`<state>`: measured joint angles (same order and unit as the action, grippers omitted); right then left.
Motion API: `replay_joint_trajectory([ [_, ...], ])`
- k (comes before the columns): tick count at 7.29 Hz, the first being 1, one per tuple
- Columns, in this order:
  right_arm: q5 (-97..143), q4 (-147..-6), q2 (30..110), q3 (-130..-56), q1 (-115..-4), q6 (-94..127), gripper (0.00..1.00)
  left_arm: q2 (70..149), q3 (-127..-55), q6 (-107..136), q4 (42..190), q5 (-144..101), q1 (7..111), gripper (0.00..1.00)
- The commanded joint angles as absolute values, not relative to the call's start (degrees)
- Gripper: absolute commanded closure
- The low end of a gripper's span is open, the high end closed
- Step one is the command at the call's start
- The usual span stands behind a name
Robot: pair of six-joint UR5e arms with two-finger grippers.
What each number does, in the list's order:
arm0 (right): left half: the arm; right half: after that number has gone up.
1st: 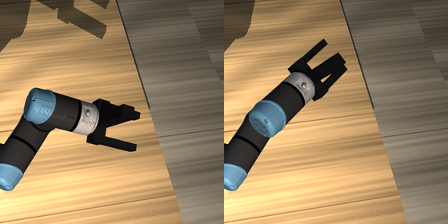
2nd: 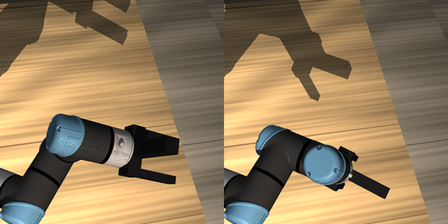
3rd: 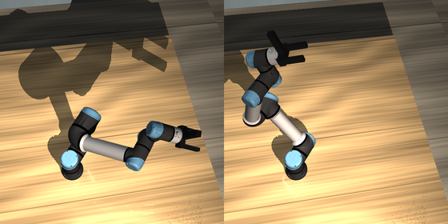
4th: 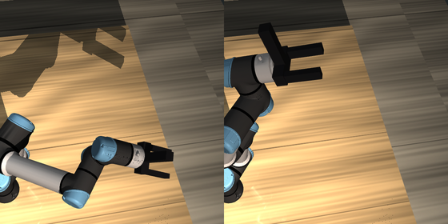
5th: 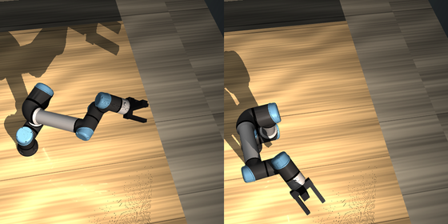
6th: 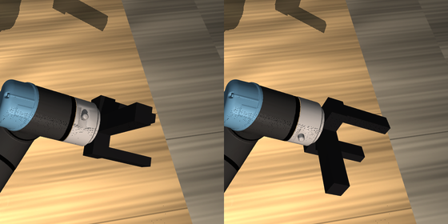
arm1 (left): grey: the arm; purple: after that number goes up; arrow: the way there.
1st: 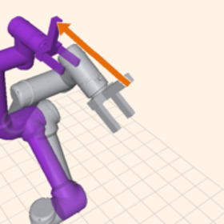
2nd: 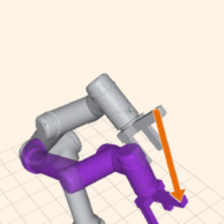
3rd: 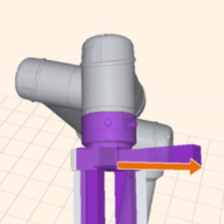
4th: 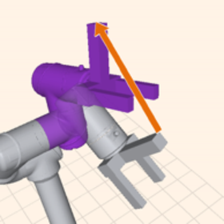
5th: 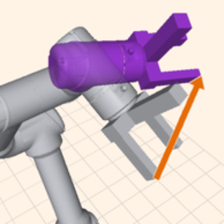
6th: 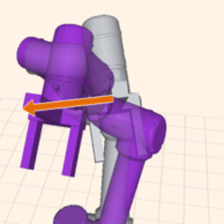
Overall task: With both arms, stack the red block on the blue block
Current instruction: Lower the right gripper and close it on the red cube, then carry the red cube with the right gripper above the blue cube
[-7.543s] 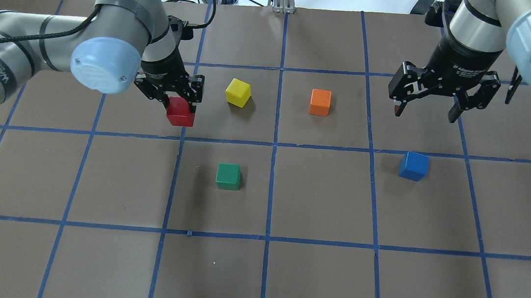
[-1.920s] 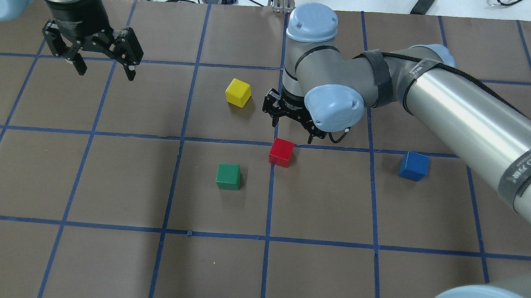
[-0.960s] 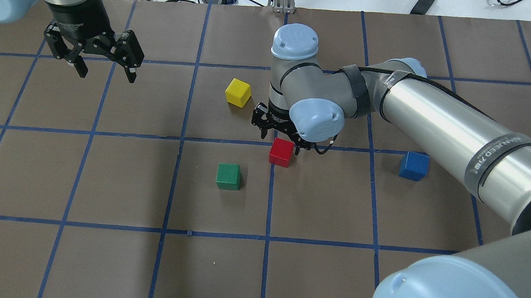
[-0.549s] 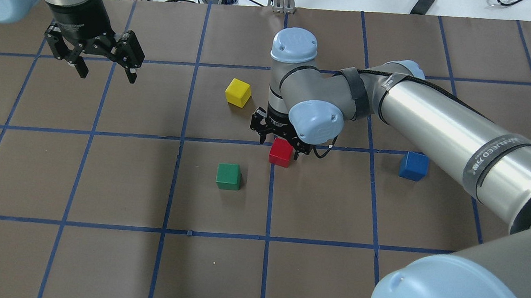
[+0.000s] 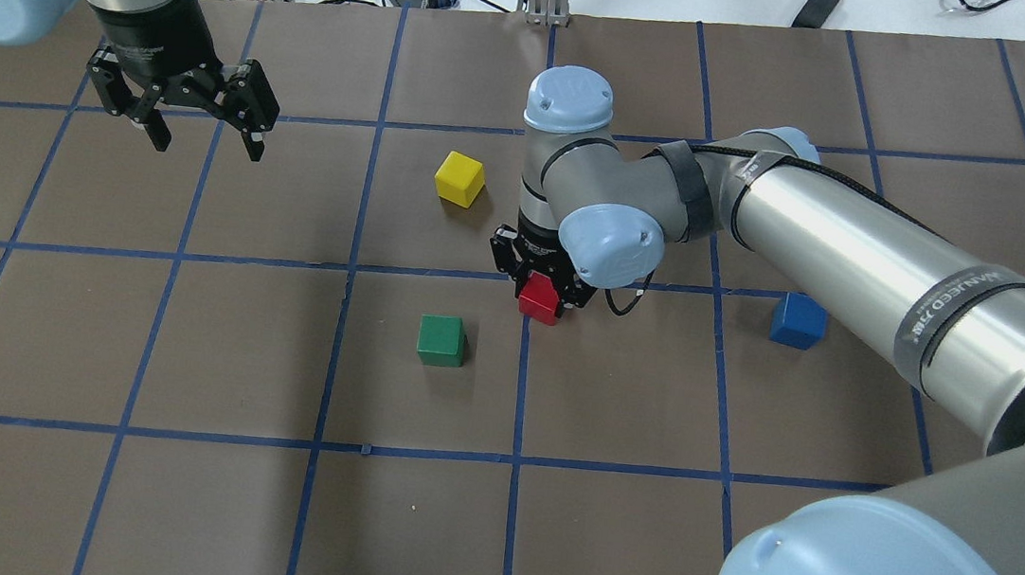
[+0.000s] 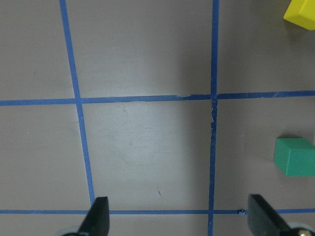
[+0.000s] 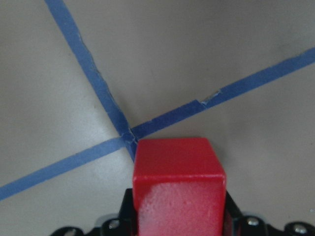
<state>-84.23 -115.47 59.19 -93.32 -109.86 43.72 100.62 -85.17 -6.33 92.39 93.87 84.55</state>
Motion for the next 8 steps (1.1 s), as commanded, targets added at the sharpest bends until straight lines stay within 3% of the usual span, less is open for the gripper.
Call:
replay_joint_trajectory([
  [1,-84.29,-115.40,59.33,-93.08,-109.86,44.03,1.00,100.63,-85.17,-6.33,92.37,93.87,84.55,0.00],
  [4,-84.64,-112.78,63.79,-91.77,-108.90,41.50,1.00,100.63,-85.17,-6.50,92.37,93.96,84.55,0.00],
  [8,-86.12,-99.08,67.66,-86.58,-99.96,29.29,1.00,100.63,-85.08,-6.50,92.37,93.96,84.55,0.00],
])
